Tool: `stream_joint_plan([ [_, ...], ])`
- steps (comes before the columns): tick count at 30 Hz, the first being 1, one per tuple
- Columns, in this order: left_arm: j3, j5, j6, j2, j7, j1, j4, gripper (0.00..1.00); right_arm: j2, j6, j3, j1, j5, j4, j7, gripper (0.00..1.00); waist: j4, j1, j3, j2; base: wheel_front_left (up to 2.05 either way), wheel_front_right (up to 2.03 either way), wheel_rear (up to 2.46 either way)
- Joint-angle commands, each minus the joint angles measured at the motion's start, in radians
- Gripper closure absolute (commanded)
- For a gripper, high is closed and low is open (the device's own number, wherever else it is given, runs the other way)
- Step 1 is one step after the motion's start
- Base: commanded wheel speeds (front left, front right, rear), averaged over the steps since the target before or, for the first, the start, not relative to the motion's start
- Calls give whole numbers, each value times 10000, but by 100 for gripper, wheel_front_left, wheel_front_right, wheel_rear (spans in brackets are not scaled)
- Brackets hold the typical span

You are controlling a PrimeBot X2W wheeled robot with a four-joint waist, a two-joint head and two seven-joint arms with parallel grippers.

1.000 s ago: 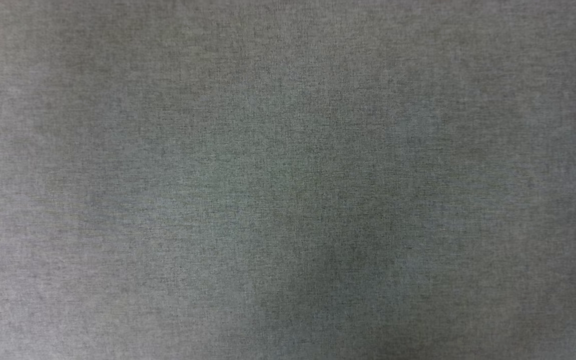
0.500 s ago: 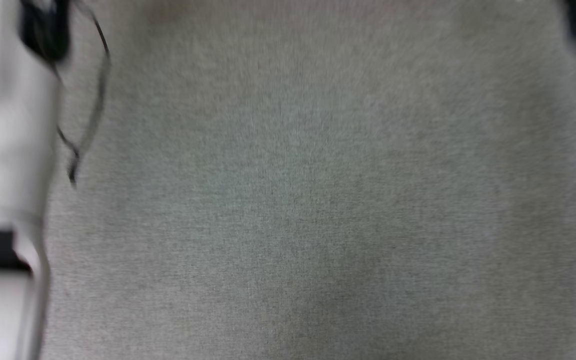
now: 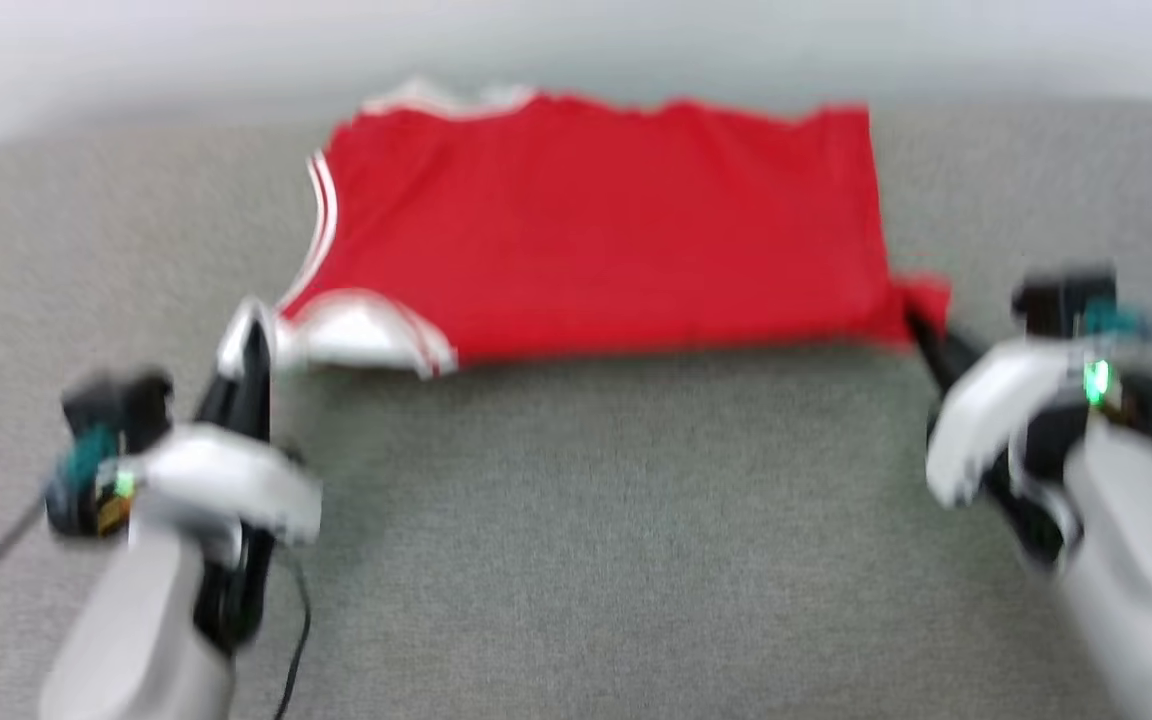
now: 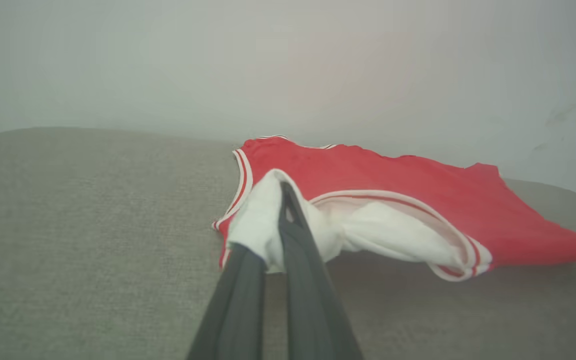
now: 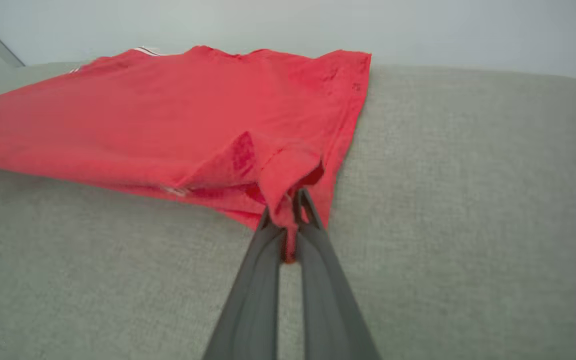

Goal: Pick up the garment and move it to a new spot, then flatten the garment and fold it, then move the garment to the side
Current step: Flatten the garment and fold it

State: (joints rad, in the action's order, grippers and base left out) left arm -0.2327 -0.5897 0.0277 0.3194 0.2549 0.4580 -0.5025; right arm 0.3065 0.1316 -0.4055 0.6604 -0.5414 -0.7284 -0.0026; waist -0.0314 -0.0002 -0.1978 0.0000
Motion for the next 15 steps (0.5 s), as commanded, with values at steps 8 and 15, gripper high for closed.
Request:
stream_joint_plan([
  [8, 130, -242, -1349, 319, -956, -3612, 3035, 100, 231, -19, 1303, -3512, 190, 1996, 854, 100, 125, 2, 1377, 0, 0, 0, 0],
  [15, 200, -574, -2427, 583, -2212, -6267, 6020, 100, -602, -19, 3436, -7000, 1256, 5443, 2847, 100, 135, 2, 1650, 0, 0, 0, 0],
])
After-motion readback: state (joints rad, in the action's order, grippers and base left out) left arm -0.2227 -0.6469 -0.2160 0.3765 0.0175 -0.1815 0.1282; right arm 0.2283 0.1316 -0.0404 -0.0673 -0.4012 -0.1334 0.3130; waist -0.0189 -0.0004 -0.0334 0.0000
